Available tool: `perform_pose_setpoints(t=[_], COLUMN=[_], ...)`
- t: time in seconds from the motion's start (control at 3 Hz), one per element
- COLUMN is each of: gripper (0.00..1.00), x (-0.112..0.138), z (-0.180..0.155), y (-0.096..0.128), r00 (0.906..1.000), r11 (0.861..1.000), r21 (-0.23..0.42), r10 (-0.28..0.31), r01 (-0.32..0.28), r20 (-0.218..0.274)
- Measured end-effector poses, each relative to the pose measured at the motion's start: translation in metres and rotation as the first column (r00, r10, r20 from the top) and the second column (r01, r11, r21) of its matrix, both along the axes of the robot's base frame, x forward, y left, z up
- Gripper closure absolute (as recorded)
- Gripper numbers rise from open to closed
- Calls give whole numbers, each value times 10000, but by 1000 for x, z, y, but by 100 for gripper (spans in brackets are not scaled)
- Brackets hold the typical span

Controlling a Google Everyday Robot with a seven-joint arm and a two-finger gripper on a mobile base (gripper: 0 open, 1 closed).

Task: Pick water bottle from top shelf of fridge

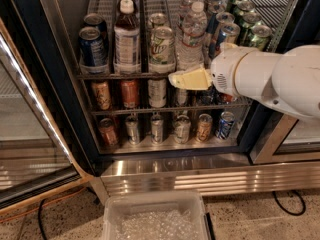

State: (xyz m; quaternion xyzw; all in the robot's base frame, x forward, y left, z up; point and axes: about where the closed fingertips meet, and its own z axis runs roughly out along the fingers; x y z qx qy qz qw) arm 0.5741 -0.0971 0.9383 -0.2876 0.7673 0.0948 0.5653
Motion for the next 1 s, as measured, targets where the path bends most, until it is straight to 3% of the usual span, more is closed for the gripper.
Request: perform_pose_setpoints(t=[0.67,1.0], gripper=[7,17], x=[25,35], z=[7,7], y=[-2,-4], r00=[9969,9947], r11=[9992,9984], r21=[-17,-28], r10=[-409,-563], r01=[411,568], r20=[678,855])
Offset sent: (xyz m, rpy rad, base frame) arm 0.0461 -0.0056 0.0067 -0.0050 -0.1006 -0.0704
